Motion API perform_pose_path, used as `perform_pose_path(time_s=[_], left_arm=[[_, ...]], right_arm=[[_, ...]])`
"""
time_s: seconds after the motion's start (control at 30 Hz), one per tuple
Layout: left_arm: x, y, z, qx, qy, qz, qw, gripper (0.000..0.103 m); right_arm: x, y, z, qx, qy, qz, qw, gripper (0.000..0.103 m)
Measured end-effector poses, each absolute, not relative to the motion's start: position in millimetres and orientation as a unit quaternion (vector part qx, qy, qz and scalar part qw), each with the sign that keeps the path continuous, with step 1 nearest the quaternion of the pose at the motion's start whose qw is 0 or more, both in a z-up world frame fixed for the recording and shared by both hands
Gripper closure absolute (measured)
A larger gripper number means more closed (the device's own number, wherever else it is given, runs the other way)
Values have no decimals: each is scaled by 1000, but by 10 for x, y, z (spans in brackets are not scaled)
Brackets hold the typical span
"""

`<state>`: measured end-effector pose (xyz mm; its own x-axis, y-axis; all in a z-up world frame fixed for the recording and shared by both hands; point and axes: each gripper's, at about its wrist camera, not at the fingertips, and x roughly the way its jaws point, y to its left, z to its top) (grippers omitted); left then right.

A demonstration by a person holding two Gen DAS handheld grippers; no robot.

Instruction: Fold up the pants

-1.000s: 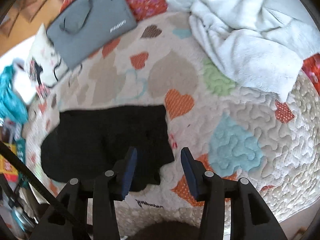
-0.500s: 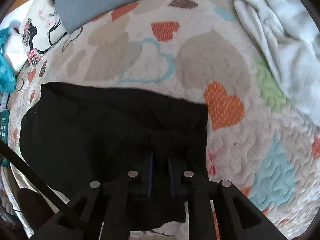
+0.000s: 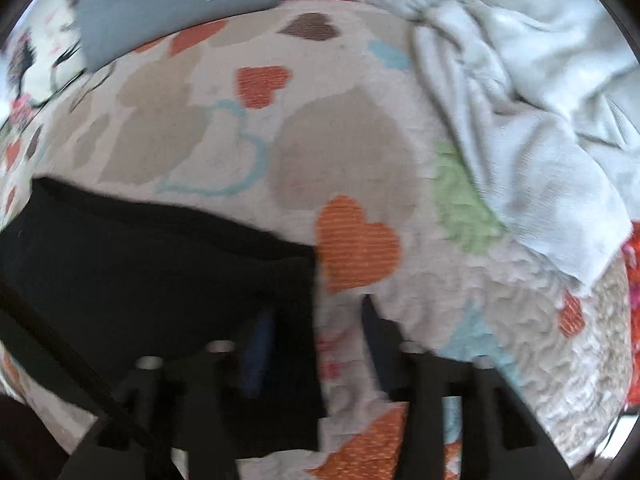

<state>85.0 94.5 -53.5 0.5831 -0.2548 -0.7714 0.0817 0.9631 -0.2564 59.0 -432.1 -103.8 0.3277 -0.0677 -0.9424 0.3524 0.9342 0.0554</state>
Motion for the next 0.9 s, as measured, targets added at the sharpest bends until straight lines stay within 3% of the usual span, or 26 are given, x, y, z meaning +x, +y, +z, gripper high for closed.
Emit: perform_pose_path(time_s=[0.37, 0.63, 0.9], left_arm=[[1214, 1759, -1031, -282, 434, -30, 855, 66], [1075, 1671, -1056, -239, 407, -44, 880, 66], [1001, 1028, -940, -130, 391, -118, 904, 65]], right_arm=[[572, -4324, -442, 155, 525, -146, 824, 43], [1289, -3328, -357, 147, 516, -18, 844, 43], [2206, -1984, -590, 50, 527, 66, 846, 39]])
